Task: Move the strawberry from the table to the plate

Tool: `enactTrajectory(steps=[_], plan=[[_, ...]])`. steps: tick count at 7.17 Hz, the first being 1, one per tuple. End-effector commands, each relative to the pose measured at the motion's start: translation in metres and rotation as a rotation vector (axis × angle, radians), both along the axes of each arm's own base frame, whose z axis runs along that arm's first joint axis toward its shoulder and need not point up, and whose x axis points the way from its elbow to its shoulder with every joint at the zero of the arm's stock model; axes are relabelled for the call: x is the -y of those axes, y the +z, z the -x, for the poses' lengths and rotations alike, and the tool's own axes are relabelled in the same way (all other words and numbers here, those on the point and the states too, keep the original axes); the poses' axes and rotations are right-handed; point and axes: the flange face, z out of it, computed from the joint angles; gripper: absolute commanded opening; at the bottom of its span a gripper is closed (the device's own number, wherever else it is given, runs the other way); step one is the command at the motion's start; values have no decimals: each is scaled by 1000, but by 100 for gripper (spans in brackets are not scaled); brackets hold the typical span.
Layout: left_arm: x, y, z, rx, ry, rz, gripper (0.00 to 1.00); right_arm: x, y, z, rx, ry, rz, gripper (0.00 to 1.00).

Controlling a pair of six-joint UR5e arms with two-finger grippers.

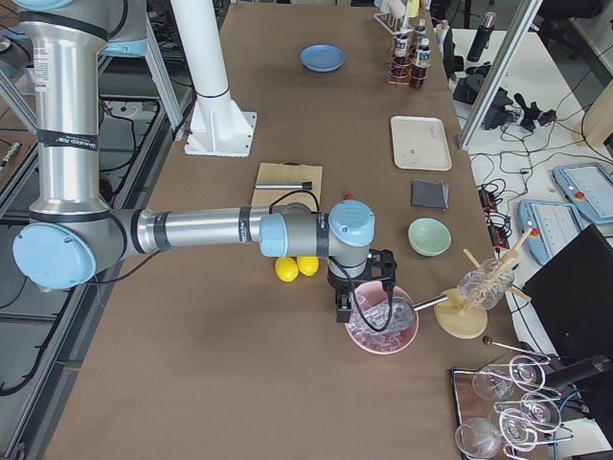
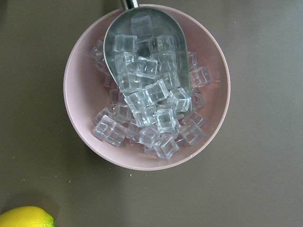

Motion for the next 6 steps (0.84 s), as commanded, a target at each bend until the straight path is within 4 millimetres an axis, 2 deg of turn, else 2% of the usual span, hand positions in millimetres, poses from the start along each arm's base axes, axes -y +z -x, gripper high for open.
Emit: enactTrajectory(steps=[1, 4, 6], plan=[[0, -5, -1, -5, 3, -16, 99, 0, 2, 1, 0, -3, 3, 100], [6, -17, -5, -60, 13, -114, 99, 0, 1, 3, 1, -9, 1, 100], [-3, -27, -13, -197, 41, -173, 99, 1, -1, 4, 1, -11, -4, 100]])
